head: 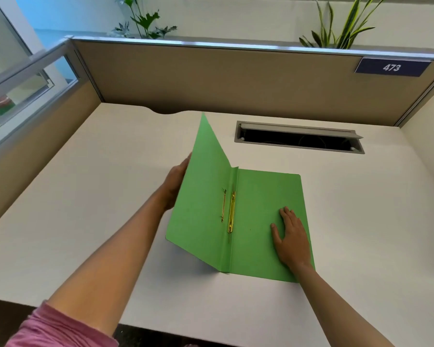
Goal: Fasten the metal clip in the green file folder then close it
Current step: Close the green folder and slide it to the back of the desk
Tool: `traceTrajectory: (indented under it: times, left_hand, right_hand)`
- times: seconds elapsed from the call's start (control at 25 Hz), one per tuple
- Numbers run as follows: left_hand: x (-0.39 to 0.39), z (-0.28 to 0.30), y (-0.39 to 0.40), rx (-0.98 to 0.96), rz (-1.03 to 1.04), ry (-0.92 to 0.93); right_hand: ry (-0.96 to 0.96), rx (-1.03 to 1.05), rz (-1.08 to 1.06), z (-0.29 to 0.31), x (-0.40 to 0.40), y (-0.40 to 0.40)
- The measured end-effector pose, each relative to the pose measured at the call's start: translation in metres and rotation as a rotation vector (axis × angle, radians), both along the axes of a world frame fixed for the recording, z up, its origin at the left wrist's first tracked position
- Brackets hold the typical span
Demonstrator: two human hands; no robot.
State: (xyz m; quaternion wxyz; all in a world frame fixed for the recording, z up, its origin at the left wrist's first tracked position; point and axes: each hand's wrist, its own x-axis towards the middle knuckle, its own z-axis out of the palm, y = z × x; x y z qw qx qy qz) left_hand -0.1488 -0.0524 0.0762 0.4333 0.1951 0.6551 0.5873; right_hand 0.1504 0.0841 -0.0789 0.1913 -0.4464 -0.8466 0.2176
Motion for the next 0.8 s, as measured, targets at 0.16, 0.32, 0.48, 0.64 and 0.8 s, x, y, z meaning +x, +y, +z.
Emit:
traceTrajectory:
  times: [0.16,0.32,0.48,0.64,0.8]
  left_hand:
    - [0.035,-0.019,0.021,0.135,0.128,0.137]
    - [0.060,-0.031,0.035,0.140,0.067,0.253]
    - [0.091,-0.068,0.028,0.004,-0.130,0.569]
    - [0.108,-0.098,0.018,-0.127,-0.346,0.759]
    - [0.109,-0.106,0.019,-0.243,-0.439,0.990]
  right_hand:
    - [0.070,-0.157,0.004,0.008,-0.004,0.003]
    - [0.321,-0.476,-0.163,0.041,-0.018,0.009]
    - [0.679,-0.797,-0.187,0.086,-0.026,0.014]
    - [0.742,-0.888,-0.180,0.121,-0.014,0.028]
    - [0.898,-1.033,-0.178,0.135,0.001,0.045]
